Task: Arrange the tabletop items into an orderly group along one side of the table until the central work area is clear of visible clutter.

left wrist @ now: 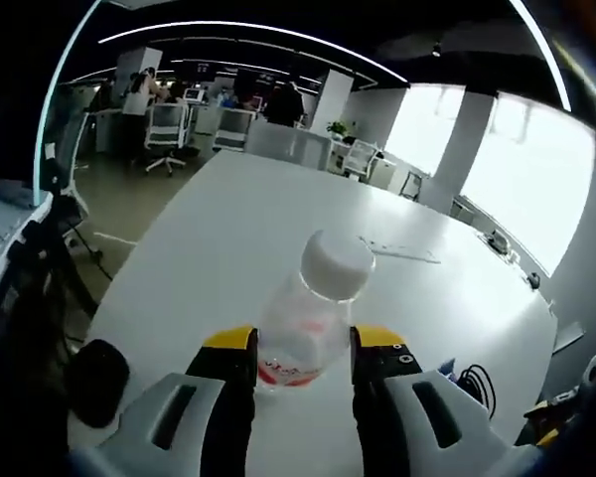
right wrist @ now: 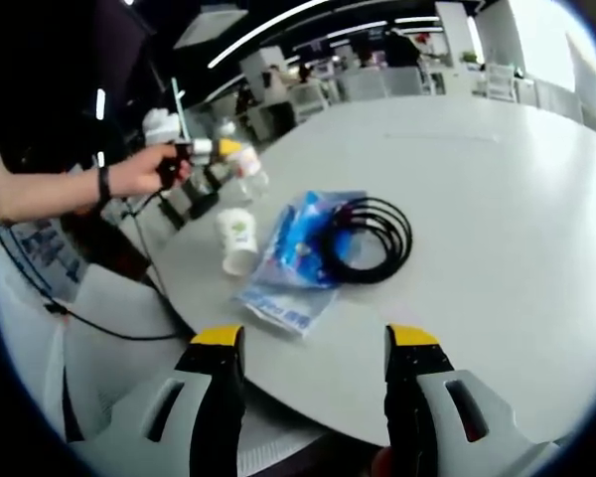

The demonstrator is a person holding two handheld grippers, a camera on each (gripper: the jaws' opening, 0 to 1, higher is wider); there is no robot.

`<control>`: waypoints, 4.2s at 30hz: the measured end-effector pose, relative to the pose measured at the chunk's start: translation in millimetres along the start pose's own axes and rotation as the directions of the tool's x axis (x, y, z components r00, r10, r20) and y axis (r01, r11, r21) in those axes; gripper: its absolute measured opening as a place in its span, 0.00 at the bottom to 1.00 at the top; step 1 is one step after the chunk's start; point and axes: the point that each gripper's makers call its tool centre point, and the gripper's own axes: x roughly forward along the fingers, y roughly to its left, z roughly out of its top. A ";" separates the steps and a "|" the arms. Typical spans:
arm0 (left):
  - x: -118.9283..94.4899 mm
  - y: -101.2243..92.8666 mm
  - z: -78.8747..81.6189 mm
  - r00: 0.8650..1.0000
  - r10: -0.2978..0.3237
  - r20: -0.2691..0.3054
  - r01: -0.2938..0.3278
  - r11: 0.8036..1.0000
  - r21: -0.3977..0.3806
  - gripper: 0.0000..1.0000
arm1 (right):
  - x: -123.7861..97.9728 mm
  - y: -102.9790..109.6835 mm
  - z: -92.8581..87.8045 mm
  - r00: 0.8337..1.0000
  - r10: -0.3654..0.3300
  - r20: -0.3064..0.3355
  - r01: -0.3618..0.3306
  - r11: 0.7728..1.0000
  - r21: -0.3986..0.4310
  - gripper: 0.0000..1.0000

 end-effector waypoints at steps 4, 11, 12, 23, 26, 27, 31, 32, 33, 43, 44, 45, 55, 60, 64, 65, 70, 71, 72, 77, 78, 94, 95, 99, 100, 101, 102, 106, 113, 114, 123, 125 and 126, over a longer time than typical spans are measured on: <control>-1.1 -1.5 -0.9 1.000 0.026 0.005 -0.026 1.000 -0.014 0.36 | 0.5 0.7 0.6 1.000 0.004 0.001 -0.004 1.000 -0.003 0.55; -4.2 -1.0 -1.5 0.999 0.040 0.013 -0.039 0.997 -0.066 0.37 | 0.1 0.5 -0.2 1.000 0.005 0.002 -0.005 1.000 -0.002 0.55; -5.4 -1.0 -1.2 0.999 0.040 0.016 -0.039 0.997 -0.071 0.38 | 0.0 0.4 -0.4 1.000 0.005 0.002 -0.005 1.000 -0.003 0.55; -34.4 -4.1 -14.2 0.999 0.044 0.032 -0.040 0.993 -0.113 0.41 | -1.8 -2.5 -5.4 1.000 -0.001 0.012 0.001 1.000 0.018 0.55; -45.3 -2.6 -27.1 0.998 0.052 0.026 -0.048 0.988 -0.143 0.41 | -1.6 -1.4 -6.2 1.000 0.000 0.013 0.000 1.000 0.019 0.55; -48.7 -2.5 -31.8 0.998 0.058 0.022 -0.054 0.987 -0.149 0.41 | -1.3 -1.4 -6.5 1.000 0.000 0.014 -0.001 1.000 0.019 0.55; -62.6 -4.4 -59.0 0.998 0.069 -0.014 -0.070 0.985 -0.159 0.41 | -0.7 -1.3 -6.2 1.000 0.000 0.017 -0.001 1.000 0.022 0.55; -65.8 -5.4 -64.4 0.998 0.066 -0.017 -0.068 0.980 -0.187 0.41 | -0.4 -1.6 -5.6 1.000 0.001 0.020 -0.001 1.000 0.023 0.55; -70.0 -5.8 -71.8 0.998 0.065 -0.025 -0.069 0.977 -0.204 0.41 | -0.3 -1.8 -5.4 1.000 0.001 0.021 -0.002 1.000 0.023 0.55; -102.8 -26.4 -122.3 0.995 0.043 -0.087 -0.066 0.958 -0.279 0.42 | 1.9 -4.9 -3.6 1.000 0.007 0.026 -0.008 1.000 0.019 0.55; -104.7 -27.4 -126.2 0.995 0.040 -0.088 -0.064 0.956 -0.285 0.43 | 2.1 -5.2 -3.2 1.000 0.008 0.026 -0.008 1.000 0.019 0.55; -104.0 -25.8 -129.2 0.995 0.038 -0.090 -0.063 0.954 -0.292 0.43 | 2.3 -6.0 -2.8 1.000 0.009 0.027 -0.009 1.000 0.018 0.55; -104.0 -44.1 -143.2 0.993 0.000 -0.121 -0.039 0.948 -0.316 0.45 | 1.4 -6.5 -6.0 1.000 0.018 0.024 -0.018 1.000 0.009 0.55; -97.9 -58.4 -152.0 0.989 -0.023 -0.149 -0.029 0.941 -0.338 0.46 | 0.7 -6.6 -10.5 1.000 0.020 0.022 -0.021 1.000 0.014 0.55; -92.7 -67.3 -156.7 0.985 -0.033 -0.169 -0.029 0.937 -0.349 0.48 | -1.2 -7.7 -13.5 1.000 0.022 0.019 -0.022 1.000 0.015 0.55; -91.1 -69.5 -158.4 0.984 -0.033 -0.177 -0.033 0.932 -0.360 0.49 | -2.1 -8.0 -13.5 1.000 0.022 0.019 -0.022 1.000 0.015 0.55; -83.6 -75.8 -162.1 0.980 -0.030 -0.198 -0.050 0.920 -0.389 0.50 | -5.5 -11.3 -15.0 1.000 0.017 0.022 -0.018 1.000 0.019 0.55; -81.7 -76.7 -163.6 0.978 -0.029 -0.205 -0.053 0.921 -0.387 0.50 | -6.3 -11.9 -15.5 1.000 0.017 0.022 -0.017 1.000 0.019 0.55; -78.7 -78.5 -165.8 0.976 -0.030 -0.215 -0.057 0.920 -0.387 0.50 | -6.7 -12.7 -16.0 1.000 0.016 0.022 -0.017 1.000 0.019 0.55; -69.0 -87.0 -170.5 0.970 -0.027 -0.241 -0.078 0.907 -0.415 0.50 | -10.4 -15.2 -18.1 1.000 0.015 0.021 -0.015 1.000 0.022 0.55; -67.4 -88.2 -171.3 0.969 -0.028 -0.247 -0.083 0.901 -0.425 0.50 | -10.9 -16.0 -18.3 1.000 0.014 0.021 -0.015 1.000 0.023 0.55; -47.6 -94.7 -177.0 0.944 -0.001 -0.329 -0.142 0.901 -0.410 0.48 | -18.4 -28.1 -17.6 0.999 -0.004 0.035 0.003 0.999 0.041 0.55; -47.5 -94.7 -177.8 0.942 0.001 -0.336 -0.146 0.902 -0.407 0.47 | -18.2 -28.7 -17.9 0.999 -0.005 0.035 0.003 0.999 0.042 0.55; -46.3 -92.4 -180.3 0.936 0.012 -0.353 -0.160 0.904 -0.396 0.43 | -18.9 -27.9 -17.7 0.999 -0.004 0.035 0.003 0.999 0.043 0.55; -46.0 -92.0 -181.7 0.933 0.012 -0.359 -0.161 0.907 -0.389 0.41 | -18.8 -28.3 -18.1 0.999 -0.004 0.034 0.003 0.999 0.043 0.55; -46.2 -90.9 -183.5 0.930 0.013 -0.366 -0.165 0.908 -0.386 0.40 | -18.6 -28.8 -18.5 0.999 -0.005 0.035 0.004 0.999 0.042 0.55; -45.7 -91.1 -183.4 0.931 0.009 -0.364 -0.163 0.904 -0.394 0.40 | -18.7 -29.1 -18.7 0.999 -0.004 0.036 0.003 0.999 0.045 0.55; -46.3 -92.2 -181.9 0.933 -0.009 -0.360 -0.135 0.919 -0.371 0.37 | -19.4 -29.8 -19.5 0.999 -0.007 0.036 0.005 0.999 0.048 0.55; -52.9 -92.5 -176.2 0.941 -0.045 -0.336 -0.085 0.928 -0.362 0.36 | -19.0 -30.5 -21.3 0.999 -0.006 0.034 0.004 0.999 0.049 0.54; -55.5 -92.6 -175.5 0.941 -0.051 -0.334 -0.078 0.929 -0.362 0.36 | -19.2 -29.6 -21.3 0.999 -0.005 0.033 0.003 0.999 0.048 0.54; -78.2 -83.0 -177.8 0.935 -0.061 -0.350 -0.010 0.980 -0.197 0.36 | -17.0 -26.0 -21.6 1.000 0.008 0.028 -0.009 0.999 0.043 0.53; -82.7 -80.9 -176.4 0.934 -0.063 -0.351 0.013 0.989 -0.144 0.36 | -16.5 -22.2 -20.3 1.000 0.016 0.025 -0.017 0.999 0.037 0.53; -84.3 -81.3 -175.4 0.934 -0.067 -0.350 0.024 0.992 -0.126 0.36 | -15.6 -20.0 -19.6 0.999 0.023 0.023 -0.024 0.999 0.031 0.53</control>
